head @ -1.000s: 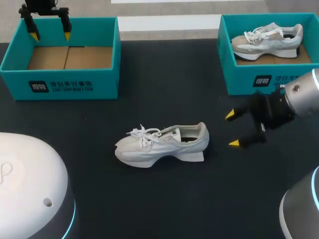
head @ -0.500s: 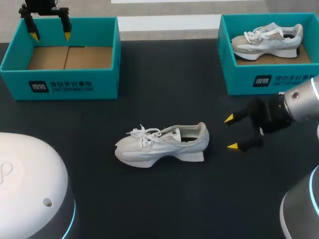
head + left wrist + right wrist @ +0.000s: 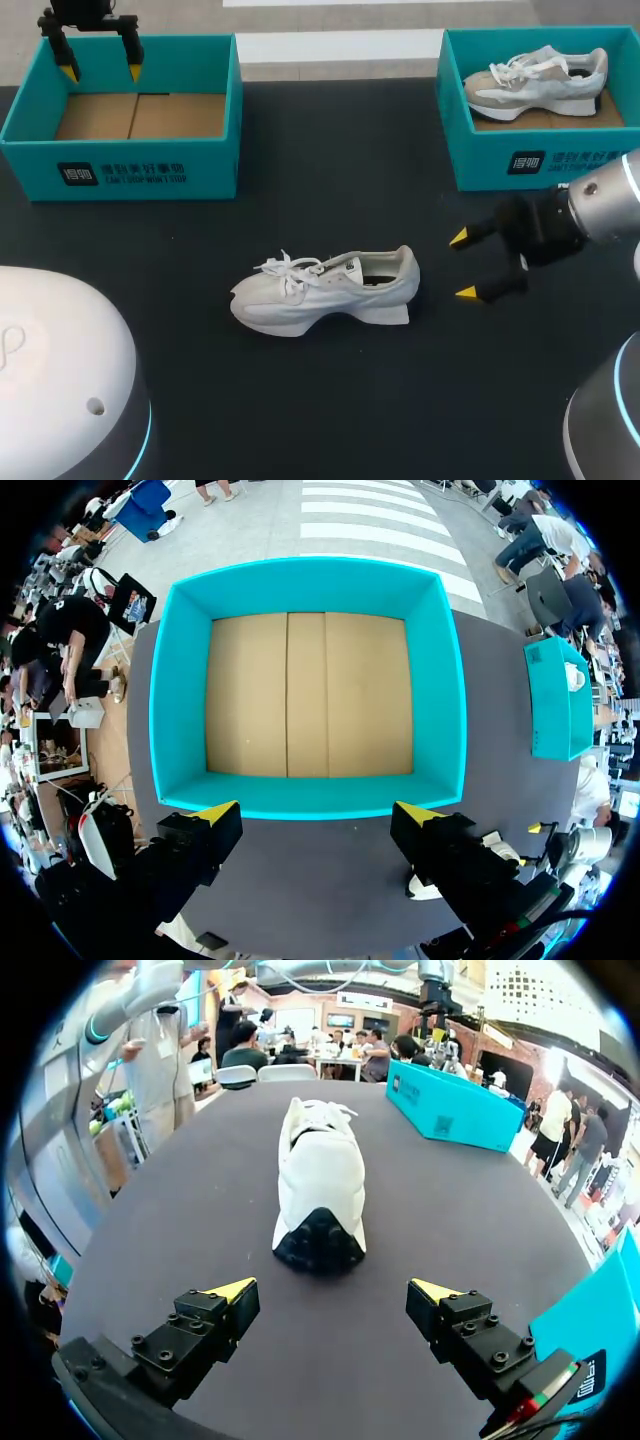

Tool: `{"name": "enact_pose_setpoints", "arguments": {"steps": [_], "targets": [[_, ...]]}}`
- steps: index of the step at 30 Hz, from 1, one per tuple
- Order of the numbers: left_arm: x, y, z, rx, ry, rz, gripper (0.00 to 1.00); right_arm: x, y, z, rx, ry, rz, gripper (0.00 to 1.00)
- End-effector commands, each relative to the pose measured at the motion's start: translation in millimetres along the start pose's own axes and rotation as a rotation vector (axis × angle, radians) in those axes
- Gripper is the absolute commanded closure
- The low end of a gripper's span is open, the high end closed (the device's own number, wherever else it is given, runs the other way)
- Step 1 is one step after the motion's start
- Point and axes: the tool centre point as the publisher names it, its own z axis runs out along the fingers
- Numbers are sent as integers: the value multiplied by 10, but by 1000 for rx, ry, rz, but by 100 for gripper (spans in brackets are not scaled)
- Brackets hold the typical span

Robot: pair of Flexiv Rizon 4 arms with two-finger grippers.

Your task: Take the shoe out of the shoebox, open the shoe tongue, remove and reinsert the insole, then place the shoe into the shoebox

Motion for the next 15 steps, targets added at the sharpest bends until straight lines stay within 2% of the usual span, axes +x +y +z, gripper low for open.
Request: {"name": "enact_pose_setpoints", "arguments": {"steps": [1,5,11,15], "targets": [[0,0,0,0,0,0,0,-2,-1,6,1,-1,-1,0],[0,0,0,0,0,0,0,-16,51,92,-7,-12,11,0],[0,0,0,0,0,0,0,18,224,348,5,-6,1,0],[0,0,0,0,0,0,0,29,249,471,-10,0,9,0]]}}
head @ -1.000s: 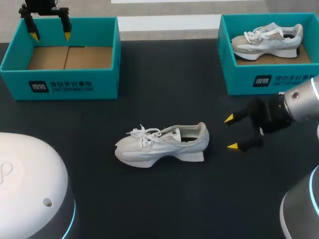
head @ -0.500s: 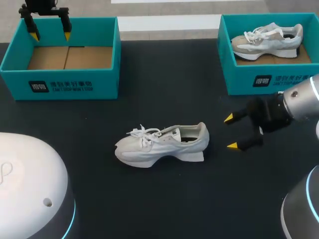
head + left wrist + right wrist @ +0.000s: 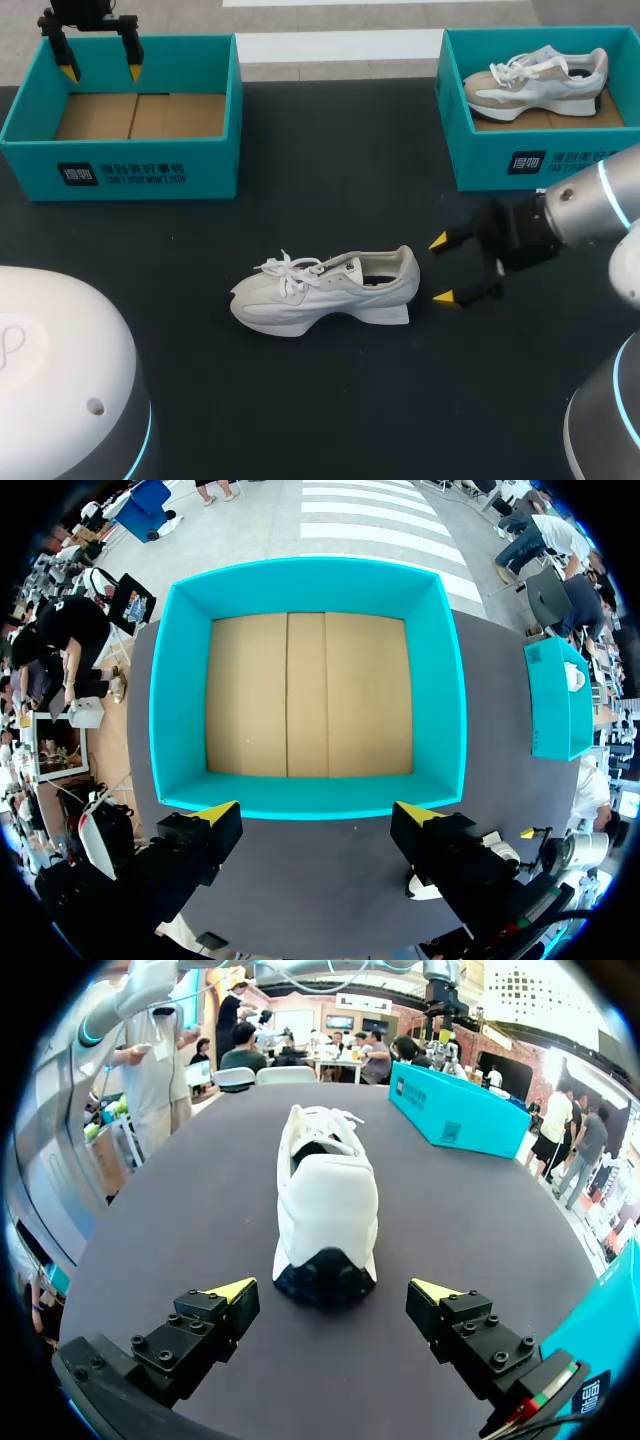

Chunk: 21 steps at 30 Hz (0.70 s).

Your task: Take the shoe out of the shoebox, open the shoe tongue, remove and reinsert the insole, then place the shoe into the shoebox

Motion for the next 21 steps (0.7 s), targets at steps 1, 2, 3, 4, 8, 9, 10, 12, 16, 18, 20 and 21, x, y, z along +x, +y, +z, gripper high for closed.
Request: {"name": "enact_pose_setpoints", "arguments": {"steps": [1,2,3,4,8,9,10,12,16,18,20,21], "targets": [[-1,0,0,0,0,0,0,-38,49,235,-7,5,2,0],[-1,0,0,0,0,0,0,-39,61,269,-12,10,2,0],[-1,0,0,0,0,0,0,-43,61,308,-20,14,6,0],[-1,0,0,0,0,0,0,-41,72,329,-25,16,6,0],[-1,0,0,0,0,0,0,-11,119,443,-32,20,17,0],[-1,0,0,0,0,0,0,2,132,488,-32,22,25,0],[-1,0,0,0,0,0,0,12,142,523,-39,29,27,0],[-1,0,0,0,0,0,0,26,145,587,-39,30,38,0],[-1,0,0,0,0,0,0,38,155,710,-55,41,54,0],[-1,0,0,0,0,0,0,41,163,758,-62,43,57,0],[-1,0,0,0,0,0,0,41,172,786,-64,37,64,0],[-1,0,0,0,0,0,0,41,186,811,-71,46,65,0]]}}
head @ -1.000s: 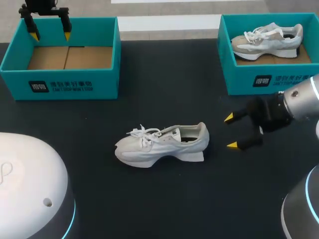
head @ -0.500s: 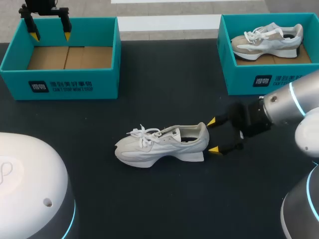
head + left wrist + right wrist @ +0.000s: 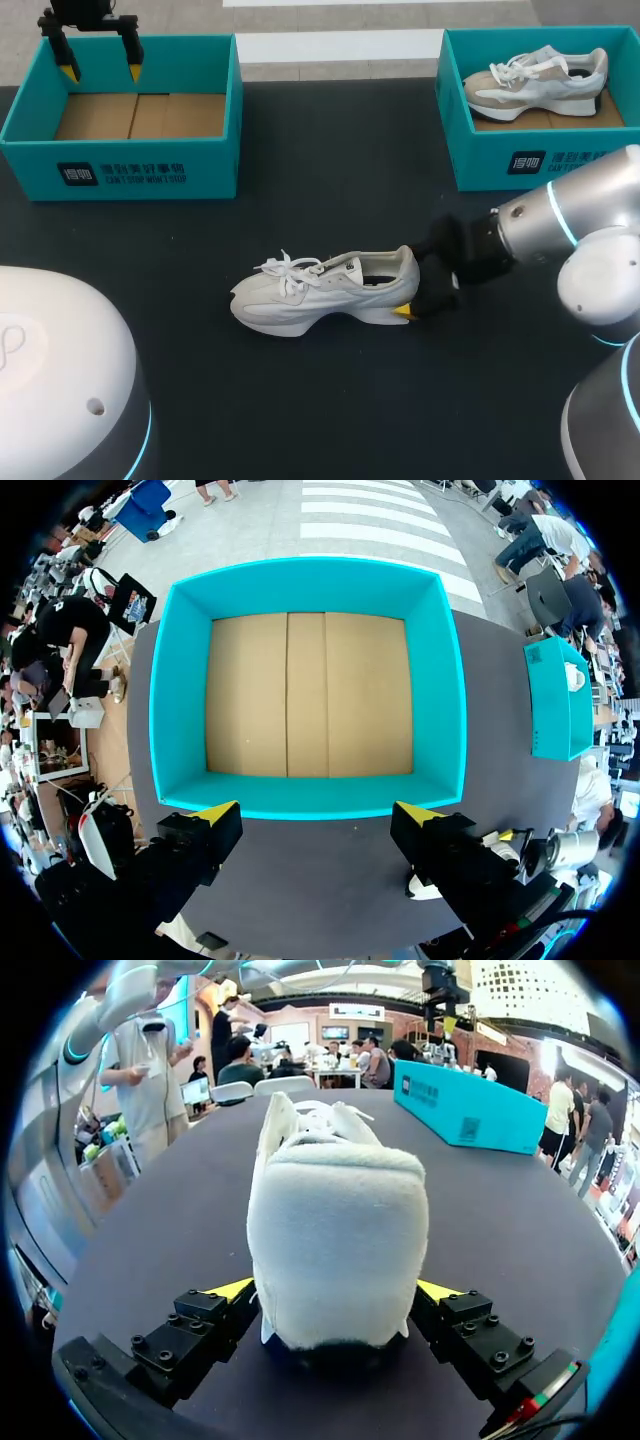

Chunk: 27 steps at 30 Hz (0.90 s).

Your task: Take the shoe out of the shoebox, open the shoe tongue, remove and reinsert the insole, then place the shoe into the shoebox

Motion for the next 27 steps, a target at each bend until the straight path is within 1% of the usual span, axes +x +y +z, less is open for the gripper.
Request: {"name": "enact_pose_setpoints", "arguments": {"steps": [1,5,6,7,8,13,27], "targets": [[0,0,0,0,0,0,0,-37,23,178,-11,-1,8,0],[0,0,0,0,0,0,0,-29,51,282,-32,25,3,0],[0,0,0,0,0,0,0,-25,50,301,-33,21,9,51],[0,0,0,0,0,0,0,-23,44,323,-39,30,9,65],[0,0,0,0,0,0,0,-19,41,345,-38,34,8,100],[0,0,0,0,0,0,0,-10,20,368,-52,34,12,100],[0,0,0,0,0,0,0,-10,20,368,-52,34,12,100]]}}
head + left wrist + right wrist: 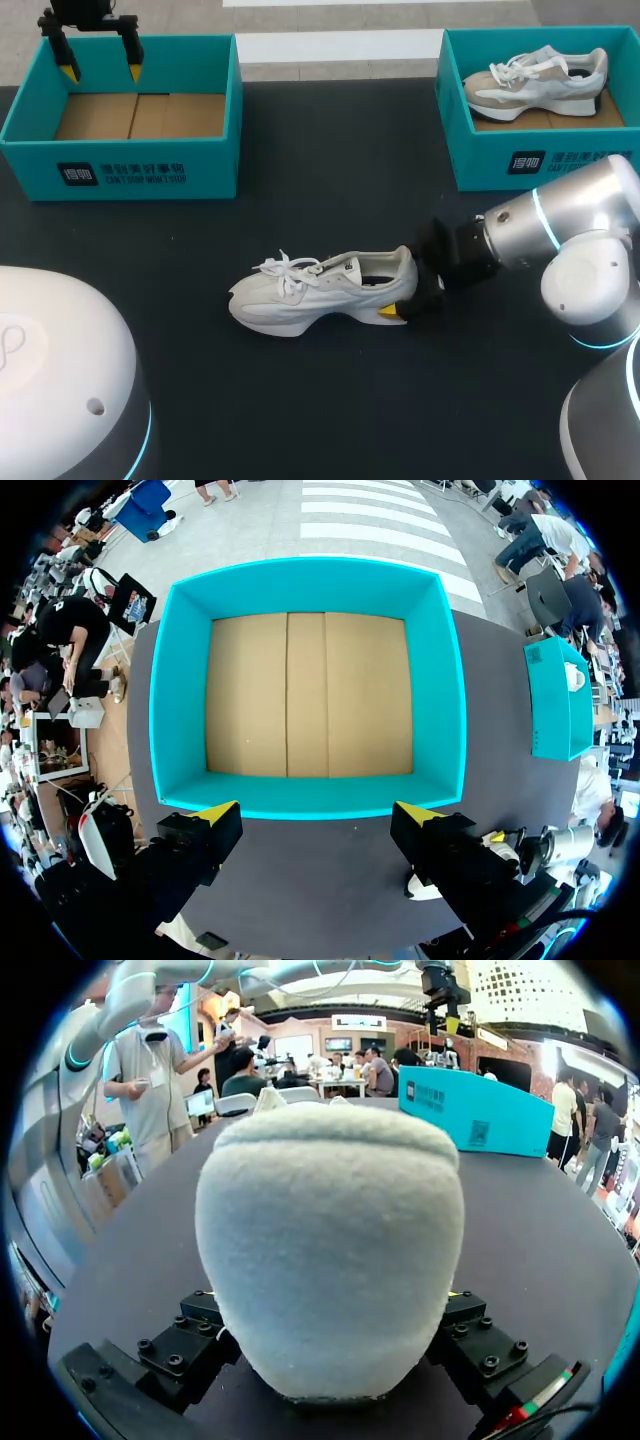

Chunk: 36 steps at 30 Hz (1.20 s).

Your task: Take the shoe out of the shoebox, open the shoe tongue, remove and reinsert the insole, then place the shoe into the shoebox

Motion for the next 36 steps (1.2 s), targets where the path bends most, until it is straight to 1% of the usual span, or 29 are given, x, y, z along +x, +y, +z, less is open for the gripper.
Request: {"name": "enact_pose_setpoints", "arguments": {"steps": [1,5,10,16,17,18,21,22,23,25,26,28,29,36], "targets": [[0,0,0,0,0,0,0,-26,-40,134,1,0,0,100],[0,0,0,0,0,0,0,-26,-40,134,1,0,0,100],[396,207,-21,0,2,44,0,-26,-40,134,1,0,0,100],[811,513,-34,1,-15,21,0,-26,-40,134,1,0,0,100],[885,572,-31,9,-34,34,0,-26,-40,134,1,0,0,100],[939,622,-27,3,-16,19,0,-26,-40,134,1,0,0,100],[1169,831,7,12,-7,-4,0,-26,-40,134,1,0,0,100],[1244,905,17,-6,21,38,0,-26,-40,134,1,0,0,100],[1333,994,31,-15,32,35,0,-26,-40,134,1,0,0,100],[1513,1181,55,-10,18,73,0,-26,-40,134,1,0,0,100],[1568,1252,62,-10,28,63,0,-26,-40,134,1,0,0,100],[1718,1411,84,-34,46,72,0,-26,-40,134,1,0,0,100],[1796,1480,100,-47,34,92,0,-26,-40,134,1,0,0,100],[1796,1480,100,-47,34,92,0,-26,-40,134,1,0,0,100]]}}
